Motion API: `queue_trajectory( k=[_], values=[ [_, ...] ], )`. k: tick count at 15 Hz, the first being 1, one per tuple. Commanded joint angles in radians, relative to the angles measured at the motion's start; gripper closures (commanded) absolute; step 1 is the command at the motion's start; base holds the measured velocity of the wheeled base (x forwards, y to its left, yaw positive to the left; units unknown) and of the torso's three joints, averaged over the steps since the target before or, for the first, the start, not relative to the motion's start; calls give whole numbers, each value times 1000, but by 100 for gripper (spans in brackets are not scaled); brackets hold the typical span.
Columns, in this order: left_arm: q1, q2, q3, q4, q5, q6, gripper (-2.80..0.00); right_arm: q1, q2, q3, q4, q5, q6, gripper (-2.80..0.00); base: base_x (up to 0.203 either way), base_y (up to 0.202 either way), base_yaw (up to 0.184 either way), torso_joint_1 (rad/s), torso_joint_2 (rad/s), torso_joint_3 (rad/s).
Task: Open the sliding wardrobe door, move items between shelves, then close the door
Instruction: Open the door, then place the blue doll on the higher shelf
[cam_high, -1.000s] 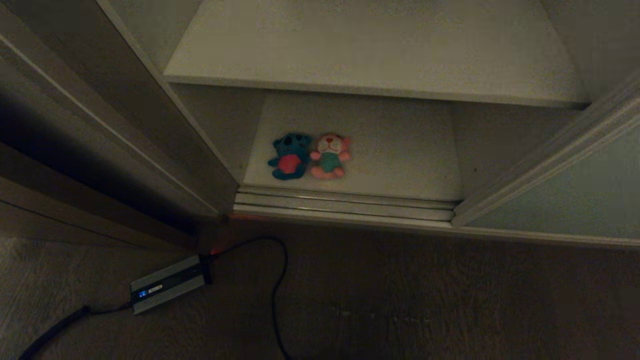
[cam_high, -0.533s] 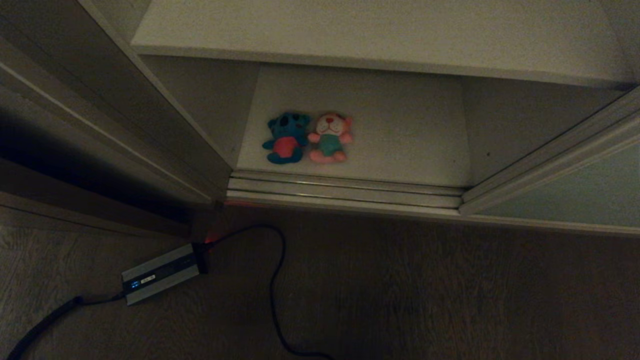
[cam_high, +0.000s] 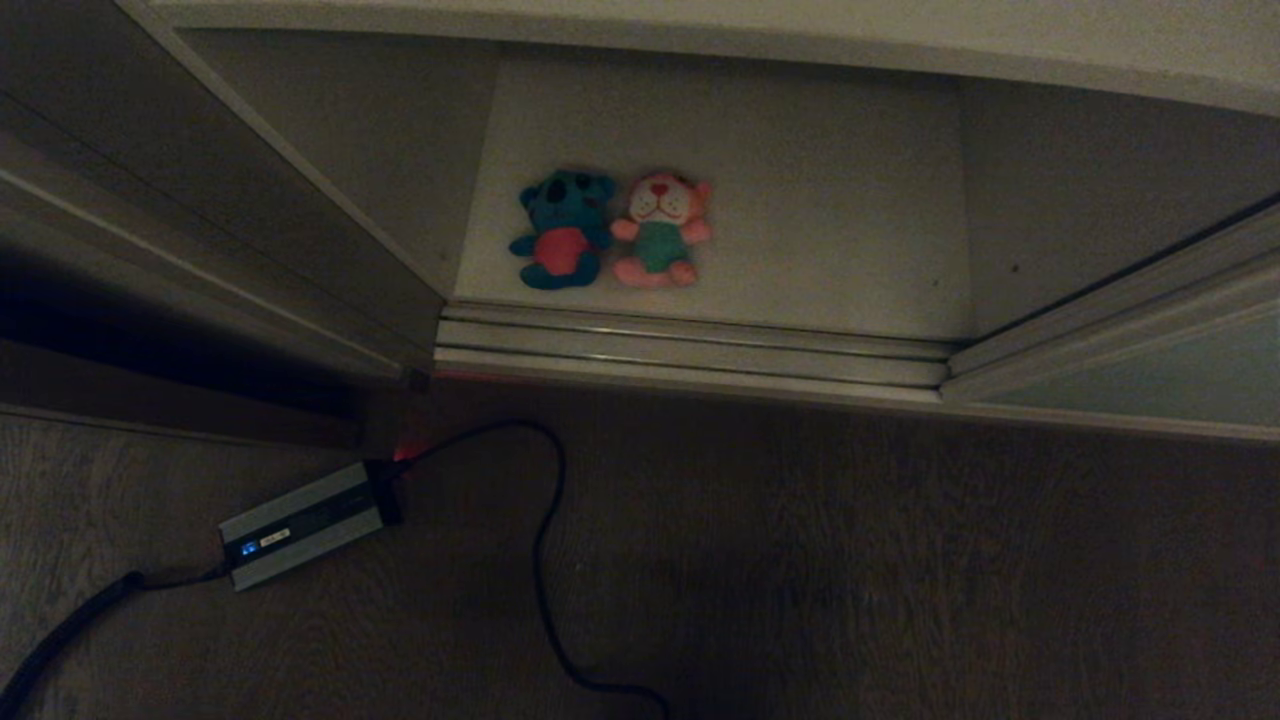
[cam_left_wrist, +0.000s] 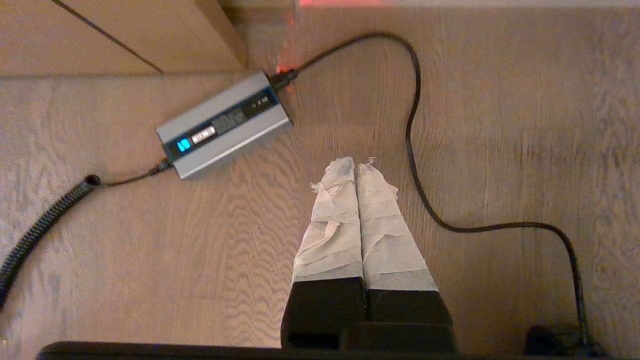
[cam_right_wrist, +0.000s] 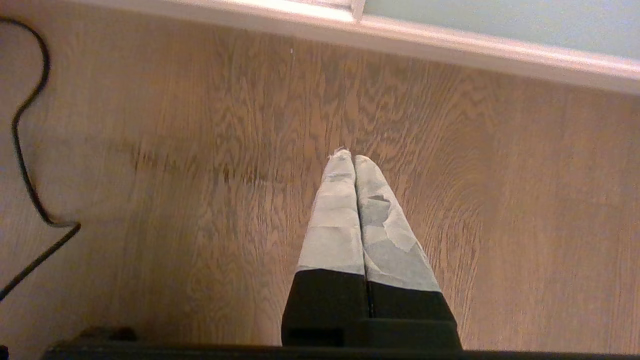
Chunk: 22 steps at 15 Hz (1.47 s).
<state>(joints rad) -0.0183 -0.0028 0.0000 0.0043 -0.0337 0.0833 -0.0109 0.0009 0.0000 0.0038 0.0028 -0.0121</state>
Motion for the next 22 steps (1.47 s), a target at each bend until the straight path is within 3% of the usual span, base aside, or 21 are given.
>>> queue_trajectory(
  k=[1,8,12,14,22],
  values=[
    [0,1,0,-1,0,-9,0,0,1,5,0,0,0,0,0,0,0,3,2,-202],
    [0,1,0,-3,3,-23,0,0,-1,3,-1,1,0,0,0,0,0,3,2,-198],
    [0,3,0,5,1,29,0,0,1,5,-1,2,0,0,0,0,0,3,0,-127],
    [0,3,0,2,-5,86,0,0,1,3,-1,0,0,0,0,0,0,-2,2,-15],
    [0,4,0,-1,-8,90,0,0,0,5,-1,1,0,0,0,0,0,0,0,0]
  ],
)
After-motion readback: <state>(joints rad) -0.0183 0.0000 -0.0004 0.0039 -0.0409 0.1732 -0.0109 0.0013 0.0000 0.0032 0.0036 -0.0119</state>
